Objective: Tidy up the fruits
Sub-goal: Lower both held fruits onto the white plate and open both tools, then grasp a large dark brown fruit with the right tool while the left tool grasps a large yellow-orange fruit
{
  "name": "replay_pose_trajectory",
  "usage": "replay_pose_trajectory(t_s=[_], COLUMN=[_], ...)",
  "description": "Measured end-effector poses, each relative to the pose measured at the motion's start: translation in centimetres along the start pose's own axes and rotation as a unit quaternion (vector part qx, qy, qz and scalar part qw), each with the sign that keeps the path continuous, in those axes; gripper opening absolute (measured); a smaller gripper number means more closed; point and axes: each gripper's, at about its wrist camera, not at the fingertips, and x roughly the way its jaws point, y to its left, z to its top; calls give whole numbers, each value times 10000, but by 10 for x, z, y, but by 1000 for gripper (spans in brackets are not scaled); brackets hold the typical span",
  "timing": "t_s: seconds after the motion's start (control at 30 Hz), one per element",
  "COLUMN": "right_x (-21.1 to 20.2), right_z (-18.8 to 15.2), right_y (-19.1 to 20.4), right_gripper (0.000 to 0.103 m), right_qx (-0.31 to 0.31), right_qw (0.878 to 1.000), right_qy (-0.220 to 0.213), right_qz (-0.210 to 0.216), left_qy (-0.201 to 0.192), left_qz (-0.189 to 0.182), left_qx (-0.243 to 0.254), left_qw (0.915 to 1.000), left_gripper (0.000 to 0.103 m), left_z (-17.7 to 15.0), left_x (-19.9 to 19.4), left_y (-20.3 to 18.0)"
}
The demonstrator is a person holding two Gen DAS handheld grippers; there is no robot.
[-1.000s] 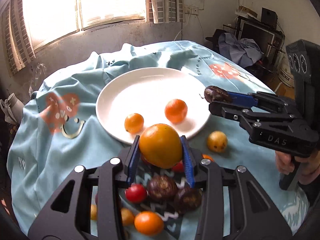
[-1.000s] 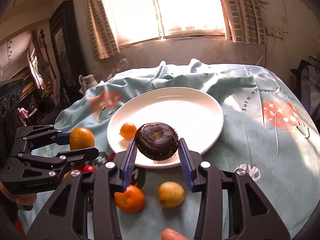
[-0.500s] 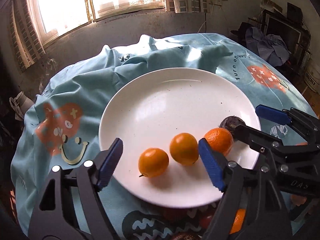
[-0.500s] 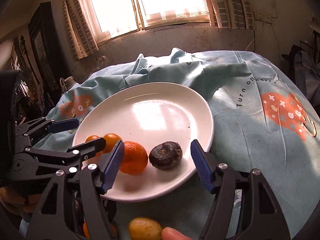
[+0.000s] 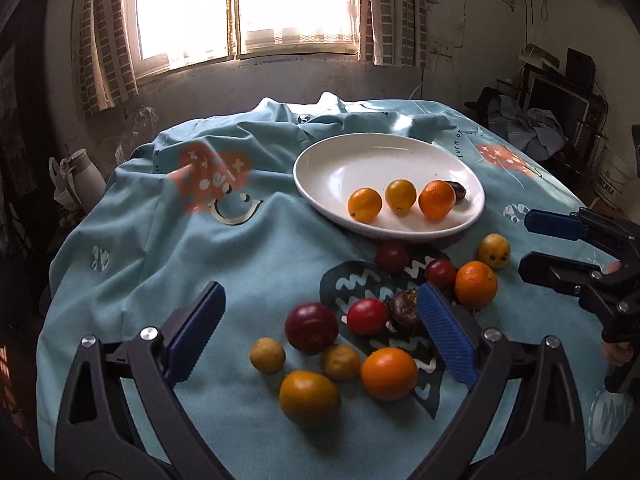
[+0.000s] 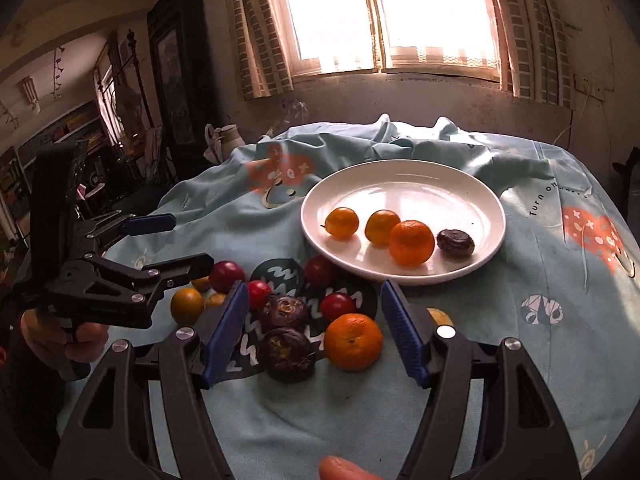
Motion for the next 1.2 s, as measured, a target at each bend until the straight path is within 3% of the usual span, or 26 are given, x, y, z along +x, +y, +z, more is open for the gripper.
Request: replay_pose_trajectory(t_s=[0.07, 0.13, 0.33, 1.0, 1.13, 1.2], right_x=[4, 13, 33, 67, 69, 68], right_z=[-10, -15, -27, -32, -31, -32], right_y=[19, 29, 26, 25, 21, 19], right_gripper=[69, 69, 62, 62, 48, 47], right_qx=[-352, -564, -593, -538, -483, -469], right_qw=[9993, 9978, 9953, 9914, 9914, 9915], right_qy=[130, 339, 719, 1186, 1188, 1185], right_qz=[58, 118, 271, -109, -256, -245], left_qy=[169, 74, -47, -152, -137, -54], left_qz=[192, 307, 575, 493, 474, 402], left_qx=[-57, -197, -357, -673, -661, -602], left_qw=[9997, 9993, 9977, 9964, 9966, 9974], left_gripper=[98, 98, 98, 98, 98, 98], left_z=[-10, -14, -13, -12, -14, -16], left_x=[1, -3, -10, -24, -25, -24], left_y=[7, 14, 23, 35, 37, 38])
